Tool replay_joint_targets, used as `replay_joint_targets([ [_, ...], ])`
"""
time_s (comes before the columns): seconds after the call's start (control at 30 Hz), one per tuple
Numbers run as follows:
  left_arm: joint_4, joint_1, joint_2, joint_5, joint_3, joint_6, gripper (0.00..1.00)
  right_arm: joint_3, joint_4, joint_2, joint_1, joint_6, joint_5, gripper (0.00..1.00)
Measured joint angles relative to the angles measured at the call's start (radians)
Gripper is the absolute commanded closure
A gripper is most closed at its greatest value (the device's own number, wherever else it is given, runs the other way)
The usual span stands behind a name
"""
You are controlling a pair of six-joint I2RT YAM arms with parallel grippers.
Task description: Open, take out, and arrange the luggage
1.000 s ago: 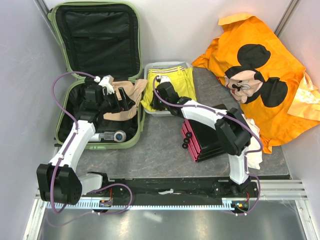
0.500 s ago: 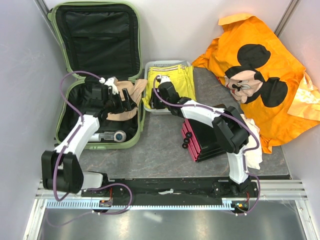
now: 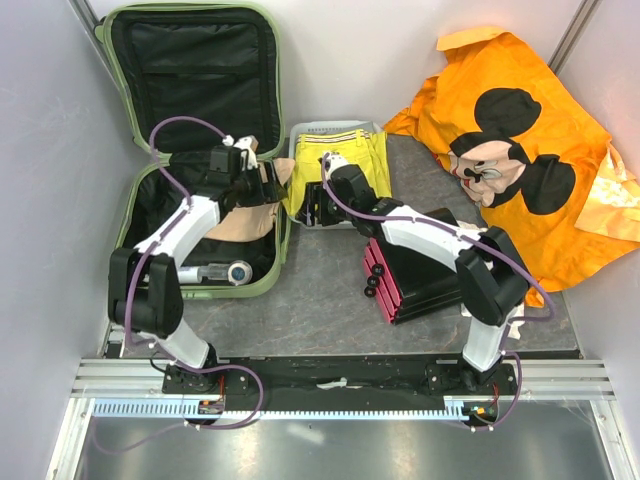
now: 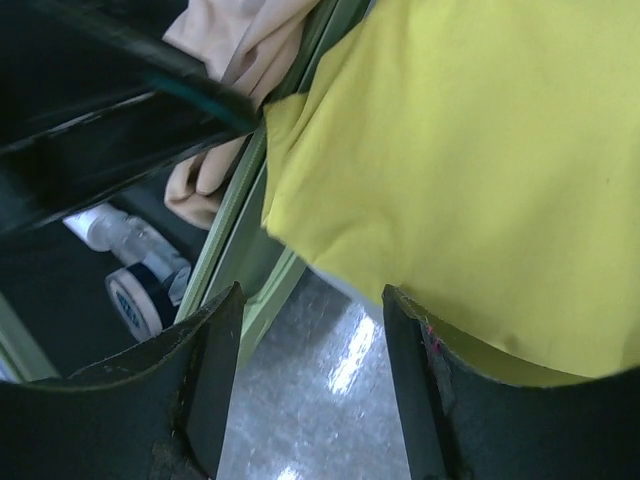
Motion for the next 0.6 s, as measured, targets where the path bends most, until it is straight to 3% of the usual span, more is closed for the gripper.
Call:
replay_joint_targets([
  [0.13,-0.016,-0.024,0.069,-0.023,0.039,0.019,0.26,-0.056,-0.008,-0.056,0.002,0.002,-0.018,0.35],
  [0.4,-0.03,-0.032,0.098,-0.03,0.049,0.042,0.49,-0.138,-0.024,-0.092,-0.004,0.002,-0.021,0.36],
  [0.6,-0.021,-0.035,0.097,-0.04,0.044,0.045,0.51,-0.153,-0.032,-0.092,-0.01,0.003,-0.021,0.36],
])
